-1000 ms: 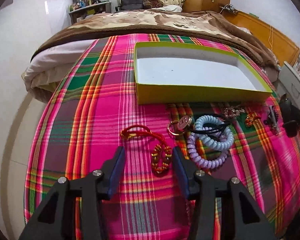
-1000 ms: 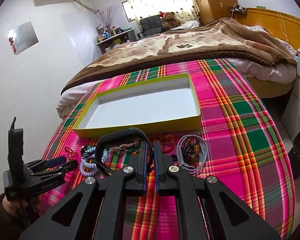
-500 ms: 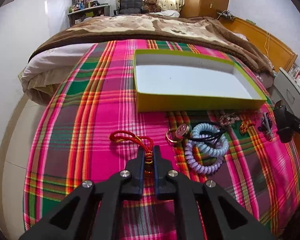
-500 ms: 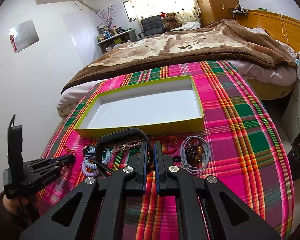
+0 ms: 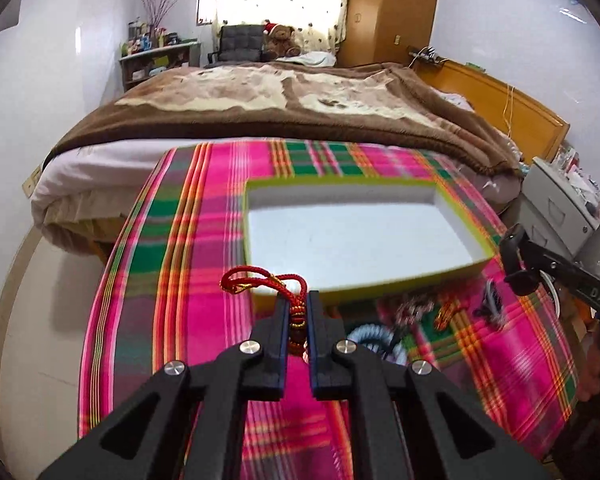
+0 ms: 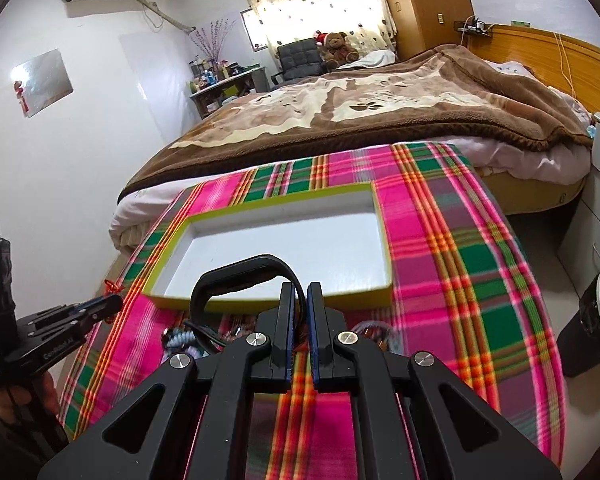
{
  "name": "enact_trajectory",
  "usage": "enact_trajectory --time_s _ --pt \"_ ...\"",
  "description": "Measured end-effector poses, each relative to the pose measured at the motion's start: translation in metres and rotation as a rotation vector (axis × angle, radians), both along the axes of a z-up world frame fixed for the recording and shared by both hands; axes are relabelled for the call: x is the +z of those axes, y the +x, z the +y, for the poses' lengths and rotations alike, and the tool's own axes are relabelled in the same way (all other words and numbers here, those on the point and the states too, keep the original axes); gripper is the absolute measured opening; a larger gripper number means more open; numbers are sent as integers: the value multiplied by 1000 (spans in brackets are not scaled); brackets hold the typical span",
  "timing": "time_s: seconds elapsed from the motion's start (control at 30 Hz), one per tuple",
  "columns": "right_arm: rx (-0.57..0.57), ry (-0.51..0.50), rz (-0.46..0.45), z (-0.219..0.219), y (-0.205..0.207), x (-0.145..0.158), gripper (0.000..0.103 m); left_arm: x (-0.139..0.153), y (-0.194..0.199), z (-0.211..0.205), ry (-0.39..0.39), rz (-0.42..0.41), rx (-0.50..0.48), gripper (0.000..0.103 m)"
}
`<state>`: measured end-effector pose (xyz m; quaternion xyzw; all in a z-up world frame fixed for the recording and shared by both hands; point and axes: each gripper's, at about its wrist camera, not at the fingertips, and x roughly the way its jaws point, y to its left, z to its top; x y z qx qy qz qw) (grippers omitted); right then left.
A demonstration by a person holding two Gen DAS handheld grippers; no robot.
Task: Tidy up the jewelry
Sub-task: 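Grasp the red tassel cord with the left tool while the right tool lifts the black band, then carry both items over the white tray while the left tool opens, dropping the red tassel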
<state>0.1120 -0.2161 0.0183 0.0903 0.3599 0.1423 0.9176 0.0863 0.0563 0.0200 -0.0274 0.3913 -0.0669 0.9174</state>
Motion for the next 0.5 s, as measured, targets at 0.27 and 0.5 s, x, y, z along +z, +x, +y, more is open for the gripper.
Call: enact_trajectory --time_s 0.27,0.5 --pt "-30 -45 22 -5 52 4 6 10 47 -7 -46 -19 -31 8" --pt "-64 -71 94 -9 106 -20 6 -8 91 -8 -125 22 -45 8"
